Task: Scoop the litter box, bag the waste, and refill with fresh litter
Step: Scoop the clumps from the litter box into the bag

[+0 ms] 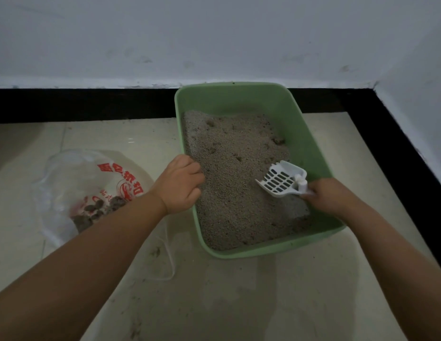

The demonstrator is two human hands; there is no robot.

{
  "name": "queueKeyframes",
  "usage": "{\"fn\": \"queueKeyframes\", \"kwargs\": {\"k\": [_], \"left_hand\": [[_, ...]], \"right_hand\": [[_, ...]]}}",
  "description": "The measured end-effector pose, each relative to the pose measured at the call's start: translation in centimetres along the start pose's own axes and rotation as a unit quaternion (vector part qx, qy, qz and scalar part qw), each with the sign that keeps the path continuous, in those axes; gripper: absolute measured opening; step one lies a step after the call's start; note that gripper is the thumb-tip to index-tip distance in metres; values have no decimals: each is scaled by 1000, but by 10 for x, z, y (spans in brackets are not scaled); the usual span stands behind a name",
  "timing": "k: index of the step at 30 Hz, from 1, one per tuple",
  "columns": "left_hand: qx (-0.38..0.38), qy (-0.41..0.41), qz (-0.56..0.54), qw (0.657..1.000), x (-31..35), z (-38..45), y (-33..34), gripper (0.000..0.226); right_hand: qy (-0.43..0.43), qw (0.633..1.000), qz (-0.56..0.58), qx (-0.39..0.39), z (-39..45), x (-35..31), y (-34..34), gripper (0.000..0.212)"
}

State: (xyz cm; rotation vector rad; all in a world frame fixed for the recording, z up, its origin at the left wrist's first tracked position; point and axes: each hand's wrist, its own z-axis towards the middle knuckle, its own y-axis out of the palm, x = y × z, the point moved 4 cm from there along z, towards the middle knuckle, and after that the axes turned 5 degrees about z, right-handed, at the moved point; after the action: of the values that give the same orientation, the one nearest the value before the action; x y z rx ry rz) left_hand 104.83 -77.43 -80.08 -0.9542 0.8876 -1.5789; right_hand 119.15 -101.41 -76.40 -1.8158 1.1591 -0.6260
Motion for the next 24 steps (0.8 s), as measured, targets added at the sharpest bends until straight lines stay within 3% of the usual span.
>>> {"fn": "queueKeyframes", "kwargs": {"k": [7,9,18,24], "left_hand": [[1,6,4,1000,0,1,3,29],[0,6,3,1000,0,2,4,29],[-6,0,8,1000,-1,2,7,31],[1,-10,7,1000,-1,0,7,30]], "right_hand": [[-82,996,20,-2,16,-17,9,21],[-98,994,40,11,24,-28,13,26],[-103,978,169,61,66,-98,38,31],[-107,966,219,91,57,-92,45,23]]}}
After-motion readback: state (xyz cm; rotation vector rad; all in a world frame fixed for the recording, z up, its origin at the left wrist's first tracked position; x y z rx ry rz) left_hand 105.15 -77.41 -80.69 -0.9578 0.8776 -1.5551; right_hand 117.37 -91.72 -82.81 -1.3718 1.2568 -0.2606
